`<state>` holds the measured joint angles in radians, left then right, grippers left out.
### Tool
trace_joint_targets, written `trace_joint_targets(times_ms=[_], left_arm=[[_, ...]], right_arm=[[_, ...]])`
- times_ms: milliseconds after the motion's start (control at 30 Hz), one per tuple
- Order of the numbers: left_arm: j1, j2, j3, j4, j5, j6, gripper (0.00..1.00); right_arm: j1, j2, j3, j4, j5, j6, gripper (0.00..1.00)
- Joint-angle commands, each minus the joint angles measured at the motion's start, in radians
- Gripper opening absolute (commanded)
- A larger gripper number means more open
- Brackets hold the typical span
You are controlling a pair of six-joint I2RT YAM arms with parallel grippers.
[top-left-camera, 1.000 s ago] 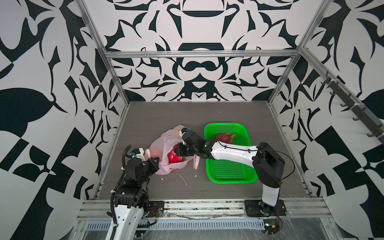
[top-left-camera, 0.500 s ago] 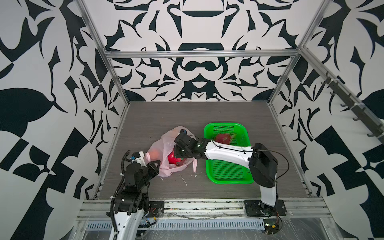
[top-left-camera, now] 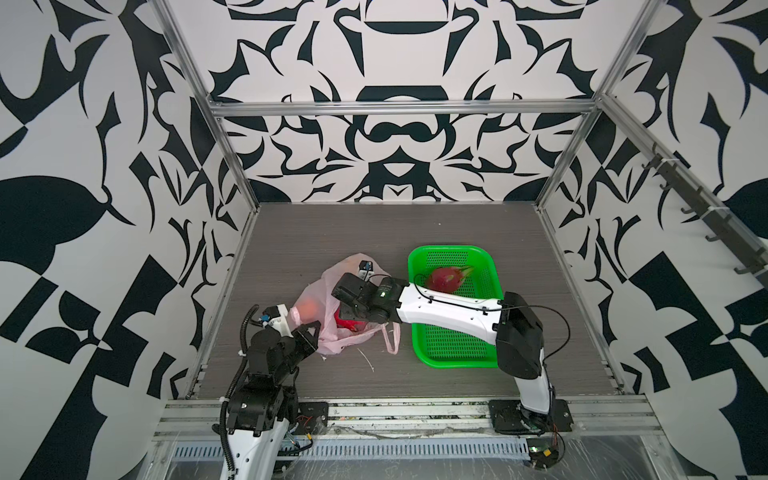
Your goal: Untie the knot of the plastic bag and take out the fruit
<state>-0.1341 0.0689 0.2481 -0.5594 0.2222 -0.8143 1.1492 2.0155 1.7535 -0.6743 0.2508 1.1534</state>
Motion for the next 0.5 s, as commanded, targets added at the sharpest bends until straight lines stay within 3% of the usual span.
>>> trace_joint_targets(times_ms=[0, 233, 467], left_arm=[[-0.002, -0.02, 0.008, -0.018, 0.019, 0.006, 0.0], [-0.002, -0.062, 0.016, -0.039, 0.022, 0.003, 0.0], [-0.002, -0.06, 0.017, -0.015, 0.025, -0.004, 0.0]], right_arm=[[0.007, 0.003, 0.072, -0.14, 0.072, 0.08, 0.73], [0.011, 0.022, 0.1, -0.16, 0.057, 0.179, 0.98], [0.011, 0.079, 0.198, -0.222, 0.063, 0.183, 0.95]])
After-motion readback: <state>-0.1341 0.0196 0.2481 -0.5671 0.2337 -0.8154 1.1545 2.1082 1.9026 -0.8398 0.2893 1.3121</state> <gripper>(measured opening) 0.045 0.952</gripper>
